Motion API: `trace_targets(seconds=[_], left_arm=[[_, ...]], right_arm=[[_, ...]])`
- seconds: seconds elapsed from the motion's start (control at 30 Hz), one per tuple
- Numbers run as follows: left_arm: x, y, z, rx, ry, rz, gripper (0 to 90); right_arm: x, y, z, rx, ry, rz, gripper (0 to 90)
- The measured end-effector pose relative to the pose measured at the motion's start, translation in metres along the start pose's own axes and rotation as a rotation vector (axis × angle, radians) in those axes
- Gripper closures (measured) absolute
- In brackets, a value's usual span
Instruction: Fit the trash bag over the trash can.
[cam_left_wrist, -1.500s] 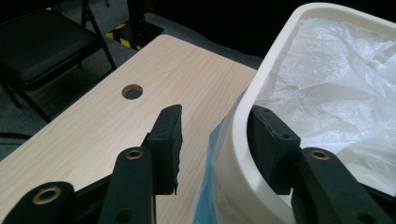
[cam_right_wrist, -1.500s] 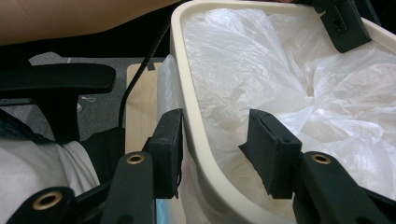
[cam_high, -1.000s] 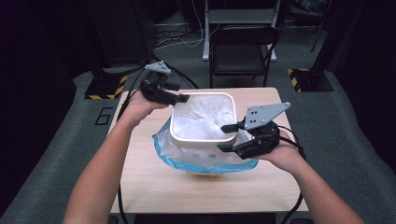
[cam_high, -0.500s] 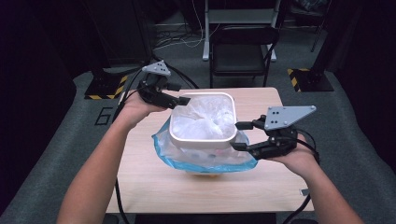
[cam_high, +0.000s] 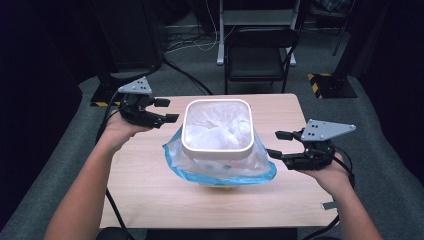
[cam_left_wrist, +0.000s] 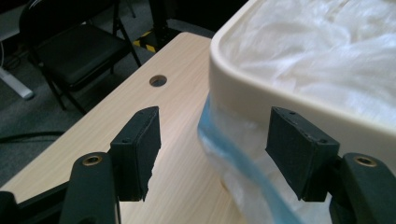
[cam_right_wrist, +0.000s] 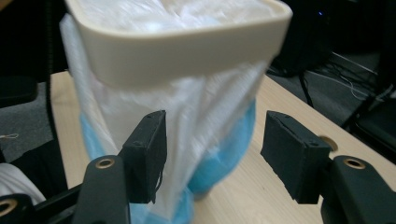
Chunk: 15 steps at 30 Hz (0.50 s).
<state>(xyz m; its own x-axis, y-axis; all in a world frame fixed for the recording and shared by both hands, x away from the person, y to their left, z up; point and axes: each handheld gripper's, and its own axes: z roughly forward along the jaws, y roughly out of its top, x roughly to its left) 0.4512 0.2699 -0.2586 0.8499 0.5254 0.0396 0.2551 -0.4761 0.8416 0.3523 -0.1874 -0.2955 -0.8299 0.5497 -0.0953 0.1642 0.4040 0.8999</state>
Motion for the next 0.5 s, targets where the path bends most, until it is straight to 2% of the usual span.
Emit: trace_targets(seconds=[0.13, 0.27, 0.5], left_arm=[[0.005, -0.019, -0.004, 0.000, 0.035, -0.010, 34.5], [0.005, -0.034, -0.008, -0.014, 0.042, -0.022, 34.5], [0.003, -0.062, -0.019, -0.045, 0.072, -0.033, 34.4]], right_arm=[[-0.009, -0.017, 0.001, 0.002, -0.055, 0.045, 39.0], [-0.017, -0.031, 0.000, 0.010, -0.110, 0.085, 38.3], [-0.025, -0.057, 0.000, 0.051, -0.206, 0.118, 37.3]])
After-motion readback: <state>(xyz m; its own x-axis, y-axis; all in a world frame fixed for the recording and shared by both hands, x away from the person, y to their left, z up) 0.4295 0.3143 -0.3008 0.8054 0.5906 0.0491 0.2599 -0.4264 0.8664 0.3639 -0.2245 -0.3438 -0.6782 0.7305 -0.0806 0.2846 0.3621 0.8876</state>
